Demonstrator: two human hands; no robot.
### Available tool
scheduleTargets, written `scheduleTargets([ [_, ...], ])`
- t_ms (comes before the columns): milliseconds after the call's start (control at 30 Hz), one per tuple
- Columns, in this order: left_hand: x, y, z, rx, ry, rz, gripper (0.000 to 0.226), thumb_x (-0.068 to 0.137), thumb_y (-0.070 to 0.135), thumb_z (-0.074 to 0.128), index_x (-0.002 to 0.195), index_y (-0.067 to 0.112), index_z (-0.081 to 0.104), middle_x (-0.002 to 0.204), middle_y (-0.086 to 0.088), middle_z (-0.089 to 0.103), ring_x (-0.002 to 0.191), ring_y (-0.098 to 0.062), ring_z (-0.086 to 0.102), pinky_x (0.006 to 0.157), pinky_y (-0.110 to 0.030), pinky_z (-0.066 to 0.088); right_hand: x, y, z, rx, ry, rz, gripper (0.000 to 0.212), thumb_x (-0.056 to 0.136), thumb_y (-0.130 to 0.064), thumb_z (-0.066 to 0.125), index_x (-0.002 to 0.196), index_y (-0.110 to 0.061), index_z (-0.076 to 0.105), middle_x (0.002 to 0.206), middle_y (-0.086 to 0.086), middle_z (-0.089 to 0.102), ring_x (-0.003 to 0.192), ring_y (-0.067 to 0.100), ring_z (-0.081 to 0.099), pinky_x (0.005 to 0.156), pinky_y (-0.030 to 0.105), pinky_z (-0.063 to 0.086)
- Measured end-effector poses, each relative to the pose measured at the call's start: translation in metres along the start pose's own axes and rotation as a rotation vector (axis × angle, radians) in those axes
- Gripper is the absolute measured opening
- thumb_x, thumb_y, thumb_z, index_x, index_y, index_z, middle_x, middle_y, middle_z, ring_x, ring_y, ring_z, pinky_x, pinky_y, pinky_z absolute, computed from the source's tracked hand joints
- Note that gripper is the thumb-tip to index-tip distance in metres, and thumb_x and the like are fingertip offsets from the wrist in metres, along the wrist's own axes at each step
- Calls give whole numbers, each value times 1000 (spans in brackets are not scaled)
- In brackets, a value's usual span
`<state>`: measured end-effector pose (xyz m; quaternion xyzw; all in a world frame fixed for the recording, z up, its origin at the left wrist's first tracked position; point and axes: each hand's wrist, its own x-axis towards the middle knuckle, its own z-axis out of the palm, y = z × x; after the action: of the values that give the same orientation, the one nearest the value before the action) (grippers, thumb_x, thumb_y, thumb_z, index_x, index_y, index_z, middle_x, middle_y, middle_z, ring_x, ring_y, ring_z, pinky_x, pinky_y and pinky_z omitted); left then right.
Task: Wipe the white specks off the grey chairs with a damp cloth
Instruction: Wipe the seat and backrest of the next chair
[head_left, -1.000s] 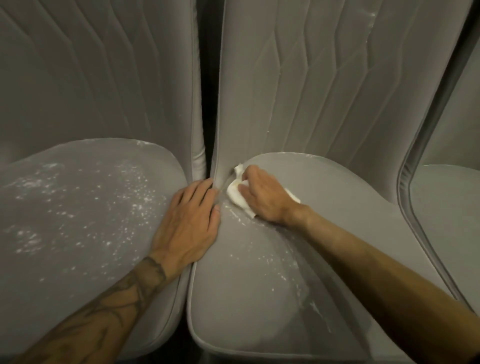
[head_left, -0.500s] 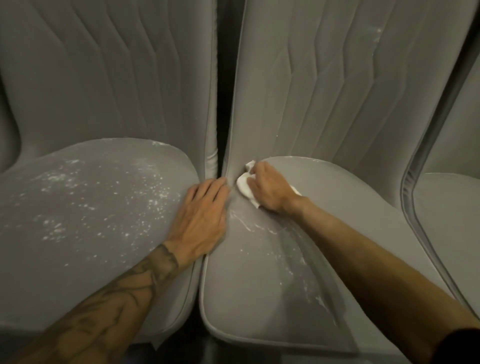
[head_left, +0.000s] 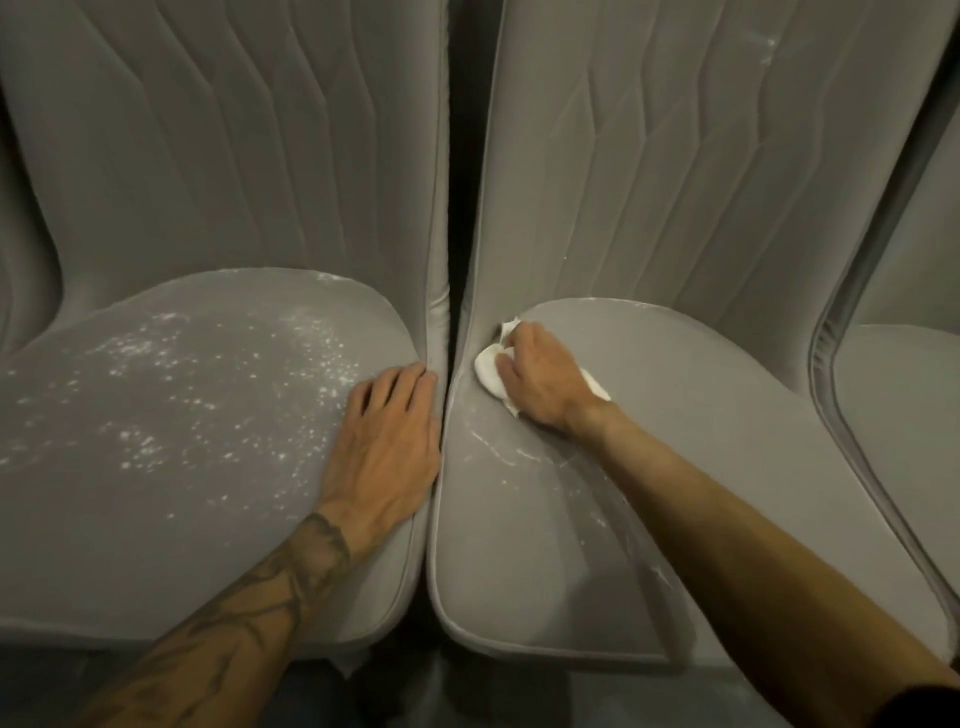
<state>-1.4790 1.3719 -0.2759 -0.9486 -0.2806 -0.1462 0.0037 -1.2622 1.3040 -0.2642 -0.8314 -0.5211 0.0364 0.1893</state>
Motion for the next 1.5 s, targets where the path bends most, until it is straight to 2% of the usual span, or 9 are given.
scheduleTargets([
  [200,-2,-4,1,4,-79,18,54,92,19,43,143,2,52,145,-21,55,130,-39,54,107,-55,43,-67,-37,4,86,-101,-271,20,100,-30,47,105,-10,50,101,11,54,86,28,49,81,40,38],
  [433,1,-1,-3,22,-83,2,55,99,24,29,146,4,51,148,-19,53,134,-36,52,111,-53,42,-17,-31,1,-75,-17,7,29,101,-29,43,118,-7,50,119,15,54,105,36,52,94,46,39],
  [633,-5,-4,3,-48,-43,14,50,96,24,48,141,4,54,145,-18,57,132,-37,55,109,-53,43,-61,-47,16,58,-80,-275,21,98,-31,46,107,-12,50,106,11,55,92,32,52,85,44,41],
  [767,-3,3,-4,-33,-59,-20,57,100,27,27,145,6,55,147,-15,57,134,-33,54,112,-50,42,-20,-36,3,-13,-69,-81,31,101,-29,43,122,-6,49,124,16,54,111,36,51,97,44,37],
  [833,-2,1,-3,-39,-53,-19,58,100,29,26,145,5,54,147,-16,57,134,-33,55,113,-51,43,-16,-41,6,-39,-3,-34,31,102,-30,42,120,-7,49,123,16,54,109,36,52,95,45,38],
  [1000,-5,-3,4,-79,-61,45,59,99,35,34,142,0,56,144,-21,58,132,-39,57,112,-57,43,-56,-46,17,96,-93,-332,23,99,-31,47,106,-10,51,106,13,56,91,31,52,82,41,38],
  [1200,-7,3,-5,-27,-27,-13,54,101,23,28,143,5,56,147,-14,57,134,-32,54,113,-49,42,-1,27,-25,-68,-121,9,35,103,-31,43,126,-6,49,132,18,52,118,36,51,100,40,36],
  [1300,-6,1,-3,-44,-20,-11,56,101,25,25,143,5,56,147,-14,57,134,-32,53,113,-49,41,-16,47,-27,-54,-27,92,32,103,-30,43,123,-7,51,125,18,55,113,36,53,99,41,38],
  [1500,-2,-2,2,-37,-5,-18,55,98,25,29,141,5,58,144,-15,59,131,-34,55,109,-51,43,-70,12,-5,32,-44,-229,23,101,-36,43,106,-14,49,105,10,54,92,27,49,84,39,36],
])
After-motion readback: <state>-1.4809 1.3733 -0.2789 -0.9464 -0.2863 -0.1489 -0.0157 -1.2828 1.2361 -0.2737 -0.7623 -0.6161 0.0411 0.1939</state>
